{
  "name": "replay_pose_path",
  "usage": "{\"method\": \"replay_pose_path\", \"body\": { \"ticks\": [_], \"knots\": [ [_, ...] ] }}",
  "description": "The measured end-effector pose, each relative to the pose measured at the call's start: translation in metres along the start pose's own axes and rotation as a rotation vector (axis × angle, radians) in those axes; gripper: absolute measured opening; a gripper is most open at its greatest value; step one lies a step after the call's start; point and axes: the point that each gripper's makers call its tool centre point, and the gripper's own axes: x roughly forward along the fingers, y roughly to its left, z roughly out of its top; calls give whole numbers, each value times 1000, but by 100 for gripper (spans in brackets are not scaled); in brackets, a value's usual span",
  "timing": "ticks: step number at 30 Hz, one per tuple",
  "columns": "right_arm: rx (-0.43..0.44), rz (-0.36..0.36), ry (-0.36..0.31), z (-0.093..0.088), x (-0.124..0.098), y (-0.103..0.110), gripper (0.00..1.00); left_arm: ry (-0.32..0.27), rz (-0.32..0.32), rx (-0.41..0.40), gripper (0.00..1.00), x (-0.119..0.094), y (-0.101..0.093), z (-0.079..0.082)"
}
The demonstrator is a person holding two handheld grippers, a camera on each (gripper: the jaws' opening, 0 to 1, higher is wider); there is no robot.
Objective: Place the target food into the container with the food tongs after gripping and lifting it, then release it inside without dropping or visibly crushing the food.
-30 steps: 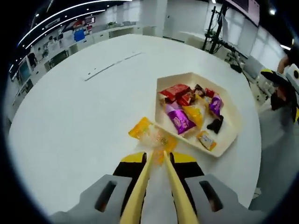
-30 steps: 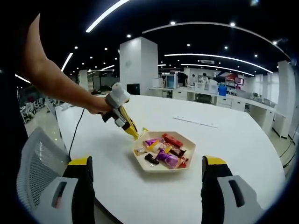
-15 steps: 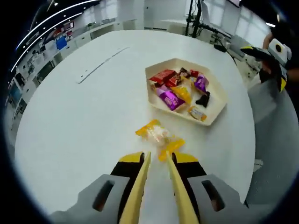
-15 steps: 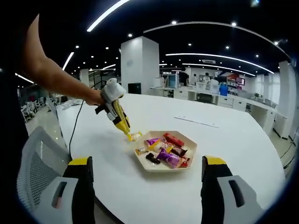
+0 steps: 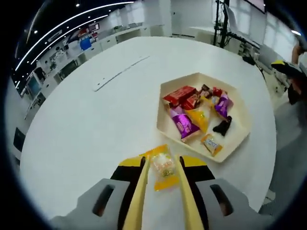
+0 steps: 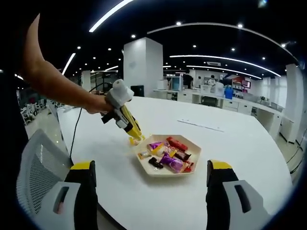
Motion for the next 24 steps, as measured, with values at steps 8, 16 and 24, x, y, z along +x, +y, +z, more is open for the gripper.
{"method": "replay_pose_path", "body": {
  "ticks": [8, 16, 24],
  "knots": [
    [7, 5, 1, 0, 0, 1, 94, 36, 14, -51, 25, -1, 10, -4],
    [8, 3, 0, 0, 0, 1, 94, 17, 27, -57, 26, -10, 15, -4],
    [6, 6, 4, 0, 0, 1, 93, 48, 17, -112, 26, -7, 11, -10]
  ]
}}
